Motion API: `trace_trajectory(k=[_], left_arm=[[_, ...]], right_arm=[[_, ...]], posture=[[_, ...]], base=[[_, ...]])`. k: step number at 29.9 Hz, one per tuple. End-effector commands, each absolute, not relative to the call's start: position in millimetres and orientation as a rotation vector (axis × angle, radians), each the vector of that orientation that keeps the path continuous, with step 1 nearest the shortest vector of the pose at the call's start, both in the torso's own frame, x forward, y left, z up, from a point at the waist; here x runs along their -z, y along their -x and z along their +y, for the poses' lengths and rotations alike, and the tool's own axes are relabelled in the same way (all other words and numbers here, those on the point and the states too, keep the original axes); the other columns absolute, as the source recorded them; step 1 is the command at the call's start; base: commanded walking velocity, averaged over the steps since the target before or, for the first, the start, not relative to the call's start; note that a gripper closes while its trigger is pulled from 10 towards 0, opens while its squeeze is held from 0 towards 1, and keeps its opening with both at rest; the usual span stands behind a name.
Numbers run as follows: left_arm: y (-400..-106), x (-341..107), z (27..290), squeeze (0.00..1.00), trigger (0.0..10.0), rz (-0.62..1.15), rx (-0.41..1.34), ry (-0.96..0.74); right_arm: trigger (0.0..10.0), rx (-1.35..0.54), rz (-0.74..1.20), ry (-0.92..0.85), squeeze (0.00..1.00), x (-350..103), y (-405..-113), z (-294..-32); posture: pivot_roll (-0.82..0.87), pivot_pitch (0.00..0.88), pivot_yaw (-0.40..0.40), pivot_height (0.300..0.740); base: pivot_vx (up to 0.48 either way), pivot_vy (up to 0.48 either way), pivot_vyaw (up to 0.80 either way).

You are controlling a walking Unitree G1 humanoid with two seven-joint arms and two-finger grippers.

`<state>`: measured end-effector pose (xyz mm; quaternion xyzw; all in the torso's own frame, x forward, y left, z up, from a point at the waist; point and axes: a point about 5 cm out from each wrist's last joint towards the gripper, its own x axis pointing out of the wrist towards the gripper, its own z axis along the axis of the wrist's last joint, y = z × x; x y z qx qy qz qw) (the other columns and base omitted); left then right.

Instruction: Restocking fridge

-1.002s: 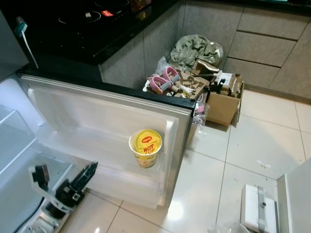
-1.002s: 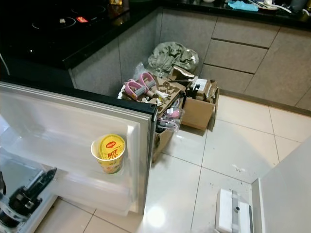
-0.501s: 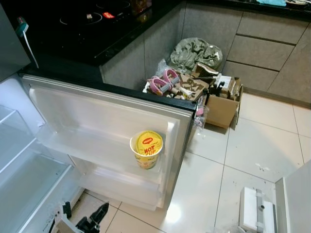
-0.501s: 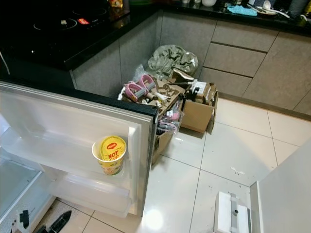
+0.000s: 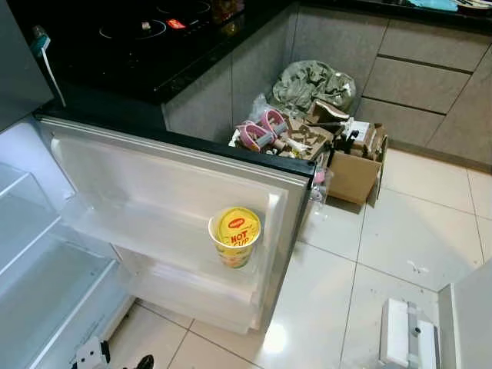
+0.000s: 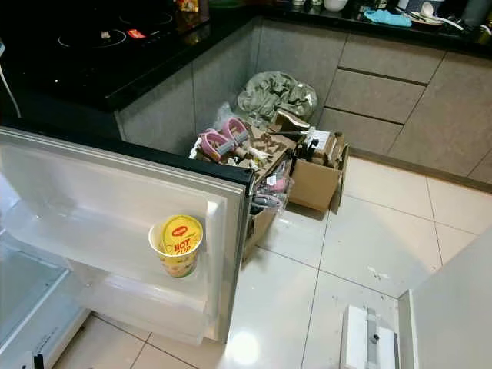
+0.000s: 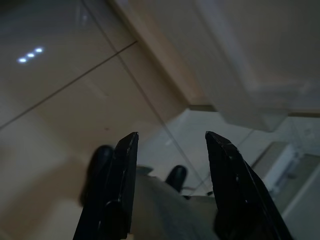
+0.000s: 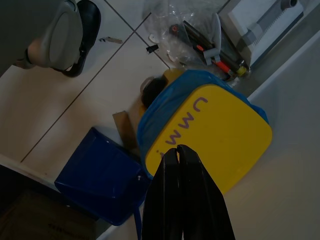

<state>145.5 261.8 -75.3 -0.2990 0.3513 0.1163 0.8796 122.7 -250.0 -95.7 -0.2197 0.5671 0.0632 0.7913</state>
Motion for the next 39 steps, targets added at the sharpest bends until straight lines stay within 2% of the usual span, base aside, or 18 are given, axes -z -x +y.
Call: trace_trajectory(k=[1, 10, 39], left_arm=[[-139, 82, 251, 0.0, 10.0, 0.78, -0.247, 0.613], [-143, 84, 243, 0.0, 10.0, 0.799, -0.237, 0.605], [-143, 86, 238, 0.0, 10.0, 0.836, -0.187, 0.549]], right_arm=[[10.0, -0.136, 1.235, 0.489, 0.0, 96, -119, -253], [10.0, -0.144, 1.228, 0.477, 0.0, 97, -122, -248], [10.0, -0.159, 1.24, 0.477, 0.0, 99, -117, -245]], posture=[[-0.05, 0.089, -0.032, 0.74], [-0.05, 0.082, -0.028, 0.74], [-0.06, 0.079, -0.023, 0.74]], base=[[0.0, 0.0, 0.0], [0.0, 0.0, 0.0], [-0.285, 0.0, 0.0]])
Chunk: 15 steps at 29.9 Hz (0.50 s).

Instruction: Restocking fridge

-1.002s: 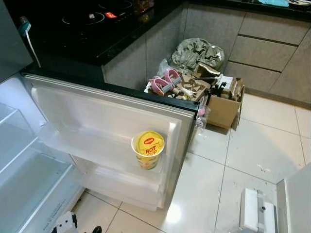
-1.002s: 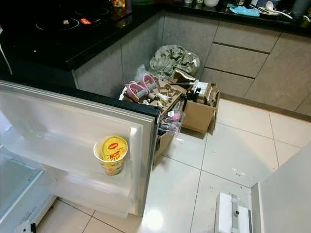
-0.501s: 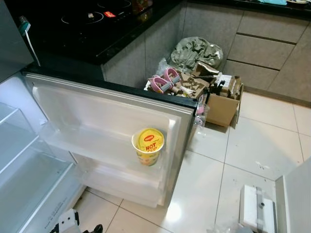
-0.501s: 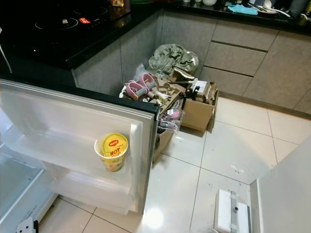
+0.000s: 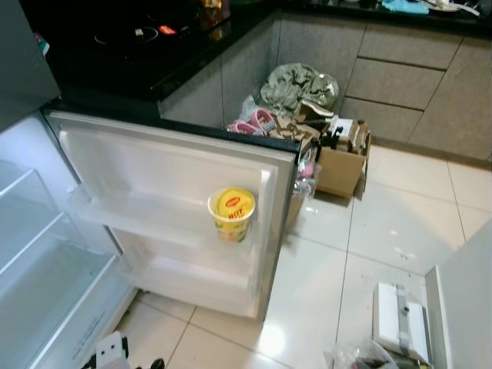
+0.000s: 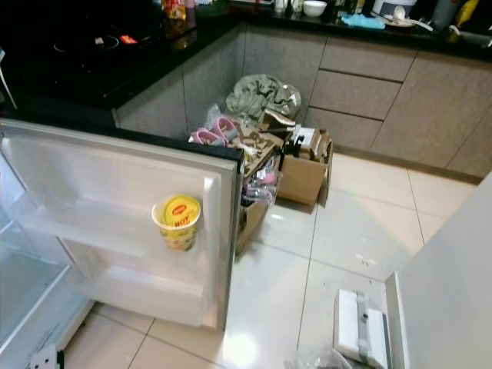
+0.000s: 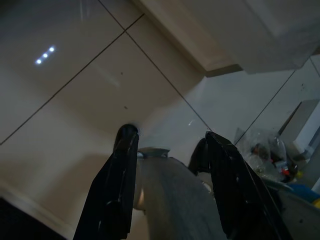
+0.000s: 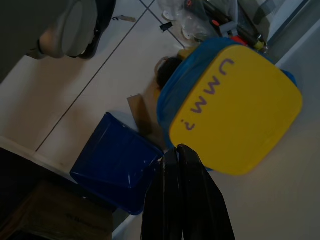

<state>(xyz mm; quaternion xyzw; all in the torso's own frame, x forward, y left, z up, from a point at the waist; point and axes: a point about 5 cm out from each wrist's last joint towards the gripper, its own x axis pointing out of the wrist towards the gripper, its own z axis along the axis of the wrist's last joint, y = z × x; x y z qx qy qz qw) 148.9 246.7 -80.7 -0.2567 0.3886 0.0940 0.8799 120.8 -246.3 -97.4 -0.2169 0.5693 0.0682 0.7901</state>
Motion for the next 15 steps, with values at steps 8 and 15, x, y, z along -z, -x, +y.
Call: trace_trajectory(k=[8, 15], left_arm=[[-144.4, 85.0, 237.8, 0.0, 10.0, 0.837, -0.174, 0.538], [-143.6, 85.7, 236.7, 0.0, 10.0, 0.844, -0.17, 0.532]], right_arm=[[10.0, -0.161, 1.245, 0.476, 0.0, 99.7, -114.6, -244.7], [10.0, -0.163, 1.25, 0.472, 0.0, 100.6, -112.3, -243.7]], posture=[[-0.06, 0.082, -0.018, 0.74], [-0.06, 0.084, -0.016, 0.74]], base=[[-0.329, 0.0, 0.0], [-0.332, 0.0, 0.0]])
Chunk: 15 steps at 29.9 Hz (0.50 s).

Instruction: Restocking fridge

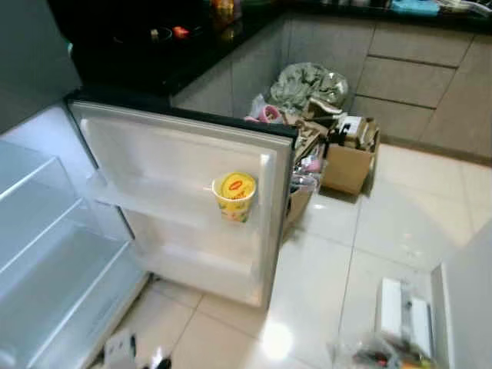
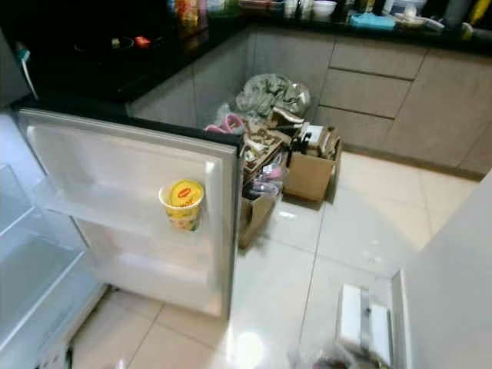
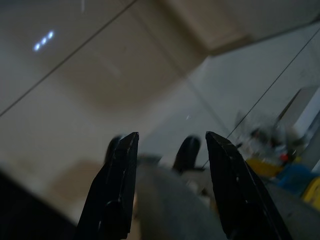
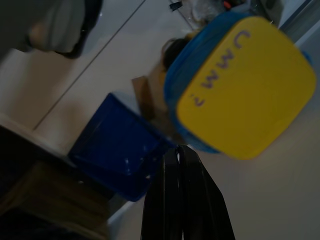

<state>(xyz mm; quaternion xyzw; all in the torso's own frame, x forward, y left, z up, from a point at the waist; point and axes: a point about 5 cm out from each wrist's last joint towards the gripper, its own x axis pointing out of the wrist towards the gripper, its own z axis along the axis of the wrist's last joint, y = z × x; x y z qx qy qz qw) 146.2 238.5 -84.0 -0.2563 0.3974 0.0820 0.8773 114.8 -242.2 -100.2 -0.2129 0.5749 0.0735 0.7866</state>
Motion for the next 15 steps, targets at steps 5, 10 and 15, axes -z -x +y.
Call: trace_trajectory(k=[5, 10, 15], left_arm=[[-143.4, 86.0, 235.9, 0.0, 10.0, 0.84, -0.179, 0.549], [-143.0, 86.3, 235.7, 0.0, 10.0, 0.848, -0.176, 0.562], [-139.3, 88.4, 233.0, 0.0, 10.0, 0.883, -0.146, 0.542]], right_arm=[[10.0, -0.162, 1.249, 0.469, 0.0, 100.7, -112.3, -243.4], [10.0, -0.163, 1.246, 0.466, 0.0, 100.6, -112.9, -242.8], [10.0, -0.166, 1.243, 0.458, 0.0, 100.8, -113.0, -241.7]], posture=[[-0.06, 0.087, -0.016, 0.74], [-0.07, 0.085, -0.015, 0.74], [-0.06, 0.078, -0.016, 0.74]], base=[[-0.253, 0.0, 0.0], [0.0, 0.0, 0.0], [0.0, -0.276, 0.0]])
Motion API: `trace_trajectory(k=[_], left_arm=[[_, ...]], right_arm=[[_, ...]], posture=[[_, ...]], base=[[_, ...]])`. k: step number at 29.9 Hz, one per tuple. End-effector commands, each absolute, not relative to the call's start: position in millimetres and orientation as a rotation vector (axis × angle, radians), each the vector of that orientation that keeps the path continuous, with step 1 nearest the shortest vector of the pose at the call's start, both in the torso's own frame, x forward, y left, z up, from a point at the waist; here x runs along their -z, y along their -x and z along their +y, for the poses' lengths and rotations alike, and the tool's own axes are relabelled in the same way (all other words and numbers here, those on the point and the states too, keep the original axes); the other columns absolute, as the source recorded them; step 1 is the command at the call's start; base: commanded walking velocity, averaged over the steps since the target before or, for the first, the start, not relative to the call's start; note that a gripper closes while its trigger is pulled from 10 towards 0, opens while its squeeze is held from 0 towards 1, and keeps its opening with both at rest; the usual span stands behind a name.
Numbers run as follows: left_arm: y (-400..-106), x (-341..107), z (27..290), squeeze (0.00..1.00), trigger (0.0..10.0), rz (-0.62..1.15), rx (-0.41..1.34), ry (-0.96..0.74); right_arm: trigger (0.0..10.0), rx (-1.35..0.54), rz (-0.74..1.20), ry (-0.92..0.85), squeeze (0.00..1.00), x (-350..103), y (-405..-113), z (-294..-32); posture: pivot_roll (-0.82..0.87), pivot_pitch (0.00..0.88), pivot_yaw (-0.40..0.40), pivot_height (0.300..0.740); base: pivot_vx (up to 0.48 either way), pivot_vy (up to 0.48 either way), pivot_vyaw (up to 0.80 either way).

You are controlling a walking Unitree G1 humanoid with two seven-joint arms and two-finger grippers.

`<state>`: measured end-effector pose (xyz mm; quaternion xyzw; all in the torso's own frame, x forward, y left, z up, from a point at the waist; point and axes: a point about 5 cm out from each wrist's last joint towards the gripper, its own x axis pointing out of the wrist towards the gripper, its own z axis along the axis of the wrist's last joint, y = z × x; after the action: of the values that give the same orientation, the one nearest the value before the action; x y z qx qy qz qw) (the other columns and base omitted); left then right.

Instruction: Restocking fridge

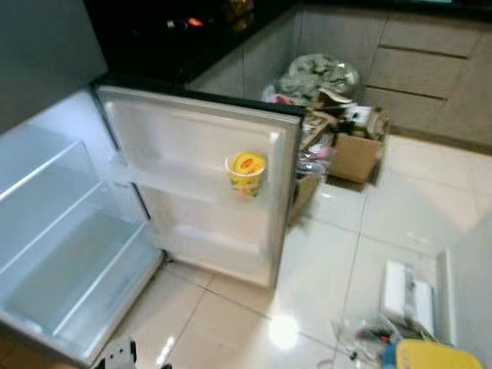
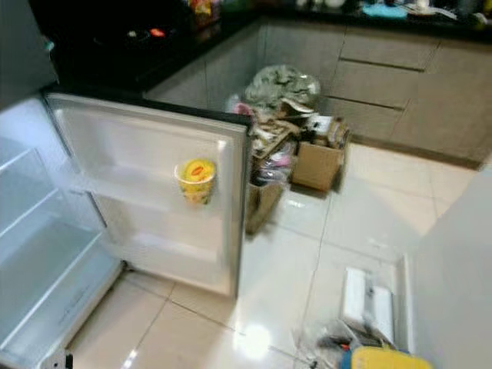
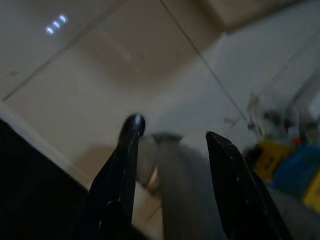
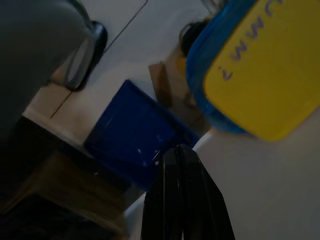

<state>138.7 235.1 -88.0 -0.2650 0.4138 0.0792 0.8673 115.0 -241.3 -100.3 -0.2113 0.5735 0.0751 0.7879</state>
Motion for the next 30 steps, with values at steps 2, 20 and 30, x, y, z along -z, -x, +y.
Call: trace_trajectory(k=[2, 20, 30], left_arm=[[-139, 89, 233, 0.0, 10.0, 0.89, -0.145, 0.528], [-138, 90, 232, 0.0, 10.0, 0.906, -0.18, 0.488], [-139, 91, 227, 0.0, 10.0, 0.918, -0.138, 0.464]], right_arm=[[10.0, -0.168, 1.243, 0.458, 0.0, 101, -113, -242], [10.0, -0.179, 1.242, 0.451, 0.0, 102, -113, -237], [10.0, -0.171, 1.235, 0.437, 0.0, 103, -114, -233]], posture=[[-0.06, 0.078, -0.016, 0.74], [-0.05, 0.079, -0.009, 0.74], [-0.04, 0.065, 0.006, 0.74]], base=[[0.0, -0.472, 0.0], [0.0, -0.026, 0.0], [0.0, 0.0, 0.0]])
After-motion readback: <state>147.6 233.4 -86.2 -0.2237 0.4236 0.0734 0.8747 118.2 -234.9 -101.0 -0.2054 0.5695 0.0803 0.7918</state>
